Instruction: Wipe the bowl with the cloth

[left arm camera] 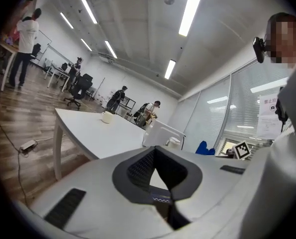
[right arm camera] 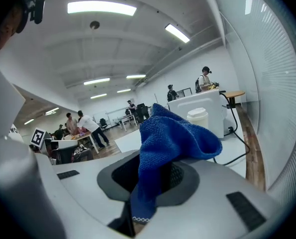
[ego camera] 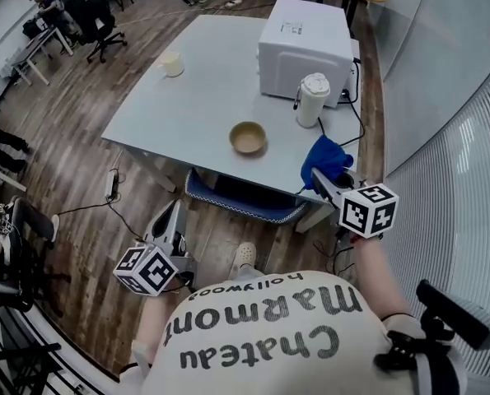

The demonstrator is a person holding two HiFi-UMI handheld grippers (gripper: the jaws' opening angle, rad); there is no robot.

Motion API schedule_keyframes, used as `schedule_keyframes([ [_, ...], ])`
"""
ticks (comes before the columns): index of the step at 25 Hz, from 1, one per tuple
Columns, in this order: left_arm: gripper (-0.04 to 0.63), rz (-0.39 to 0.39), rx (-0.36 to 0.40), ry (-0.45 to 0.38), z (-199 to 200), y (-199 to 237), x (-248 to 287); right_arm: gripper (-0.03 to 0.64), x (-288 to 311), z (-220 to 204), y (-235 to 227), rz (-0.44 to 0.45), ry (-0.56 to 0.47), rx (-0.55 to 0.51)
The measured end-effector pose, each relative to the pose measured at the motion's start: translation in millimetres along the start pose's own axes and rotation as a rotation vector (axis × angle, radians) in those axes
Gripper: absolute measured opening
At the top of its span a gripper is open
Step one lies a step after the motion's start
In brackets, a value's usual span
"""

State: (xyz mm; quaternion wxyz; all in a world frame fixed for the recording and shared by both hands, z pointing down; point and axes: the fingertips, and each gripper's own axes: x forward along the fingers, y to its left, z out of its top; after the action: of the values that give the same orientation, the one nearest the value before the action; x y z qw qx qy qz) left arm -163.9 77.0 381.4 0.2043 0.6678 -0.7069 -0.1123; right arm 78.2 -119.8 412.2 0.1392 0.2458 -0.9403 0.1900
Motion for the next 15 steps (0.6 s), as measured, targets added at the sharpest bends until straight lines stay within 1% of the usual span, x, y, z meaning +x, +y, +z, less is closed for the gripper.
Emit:
schedule_keyframes([
  [3,-0.005,-0.013,0.034,0.004,24.5,20.1,26.7,0.066,29.7,18.8,7.9,-0.007,0.008,-0.025],
  [6,-0.006,-0.046,0.022,-0.007,45.7,37.5,58.8,0.066,58.3,31.5,5.1,-0.039,0.027,-0.043],
  [12,-0.005,-0.175,0.019,0.101,55.2,56.3,122.1,0.066,104.9,54.0,3.8,-0.085,0.031,-0.029],
  [15,0.02,-0.222,-0.002,0.147,52.4,65.0,156.7,0.066,132.6,62.6,9.4,-0.066,0.047,-0.029],
])
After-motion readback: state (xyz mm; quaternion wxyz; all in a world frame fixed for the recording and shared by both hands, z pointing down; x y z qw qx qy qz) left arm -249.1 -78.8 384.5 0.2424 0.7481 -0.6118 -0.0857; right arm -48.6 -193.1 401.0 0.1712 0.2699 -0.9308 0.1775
